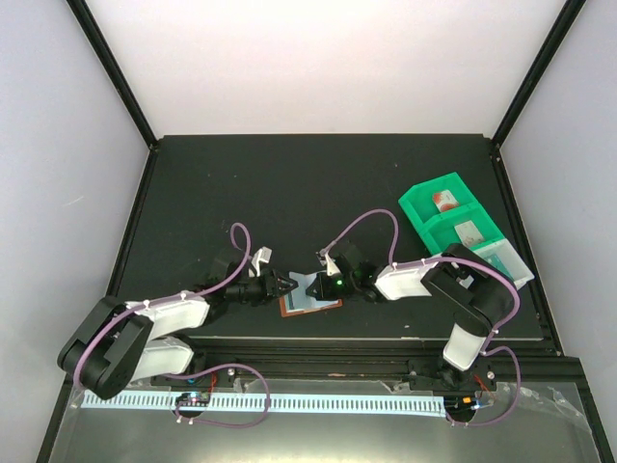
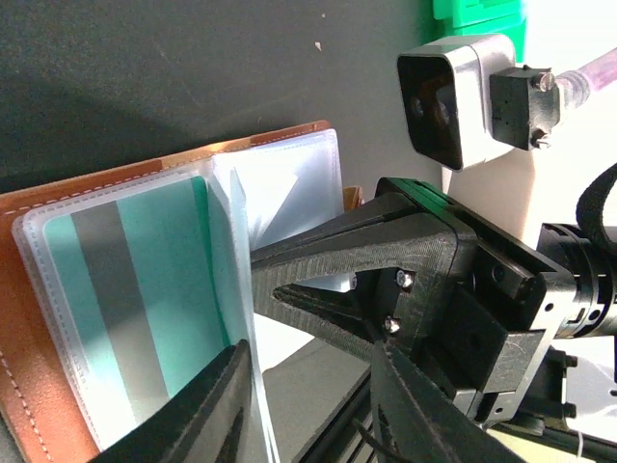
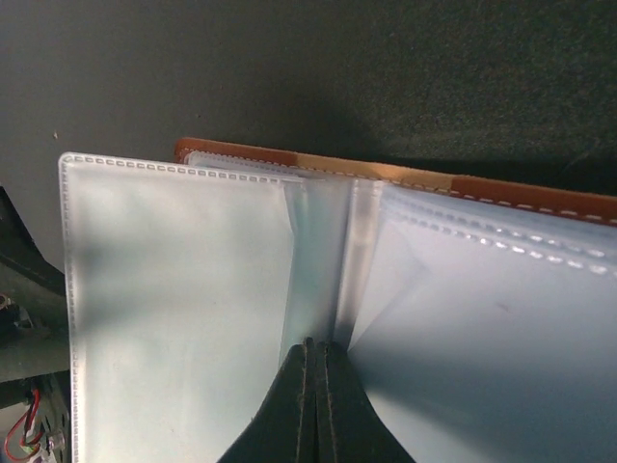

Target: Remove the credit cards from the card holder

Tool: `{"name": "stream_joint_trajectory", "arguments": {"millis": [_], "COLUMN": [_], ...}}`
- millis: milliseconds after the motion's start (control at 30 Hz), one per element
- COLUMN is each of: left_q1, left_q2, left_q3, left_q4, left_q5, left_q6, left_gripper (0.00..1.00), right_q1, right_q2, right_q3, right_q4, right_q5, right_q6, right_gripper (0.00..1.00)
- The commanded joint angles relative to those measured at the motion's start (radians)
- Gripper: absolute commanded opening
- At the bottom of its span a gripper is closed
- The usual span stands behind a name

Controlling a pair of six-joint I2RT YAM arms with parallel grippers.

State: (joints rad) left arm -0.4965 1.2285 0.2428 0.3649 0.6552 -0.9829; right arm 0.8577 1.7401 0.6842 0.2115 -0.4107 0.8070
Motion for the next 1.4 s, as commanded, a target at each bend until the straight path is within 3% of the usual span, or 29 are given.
{"name": "stream_joint_trajectory", "arguments": {"millis": [0,433,700,933,1233,1367], "left_q1": [0.004,0.001,-0.009,-0.024,-0.050,-0.070], "left_q2": [-0.028,-0.082,-0.034,-0.027,0.002,0.016], "left_q3": [0.036,0.070,0.081,0.110,0.101,0.111], "left_q4": [-0.046,-0.148,-0.106,-0.114,-0.063,-0.031], "left_q5": [-0.018,-0.050,-0.014,-0.016,-0.010,-0.006], "left_q6": [0.030,0.066,0.057,0.055,0.035,0.017], "left_gripper": [0.34,0.47,0.36,0.41,0.26,0.26], "right_q1": [0.007,0.007,0.006,0.007,0.007,0.007], "right_q2": [0.007,0.010,0.007,0.016,0.013,0.011], "right_q3": [-0.042,-0.058,-0.063,-0.057,-0.070,-0.080], "right_q4": [-0.013,0.019,0.053,0.051,0.111,0.144], "right_q5": [-0.020,-0.024,-0.046,-0.051,-0.082,-0.099], "right_q6": [0.013,0.032,0.038,0.031,0.041,0.049], "right_gripper": [0.01,0.01,0.01,0.01,0.04,0.08]}}
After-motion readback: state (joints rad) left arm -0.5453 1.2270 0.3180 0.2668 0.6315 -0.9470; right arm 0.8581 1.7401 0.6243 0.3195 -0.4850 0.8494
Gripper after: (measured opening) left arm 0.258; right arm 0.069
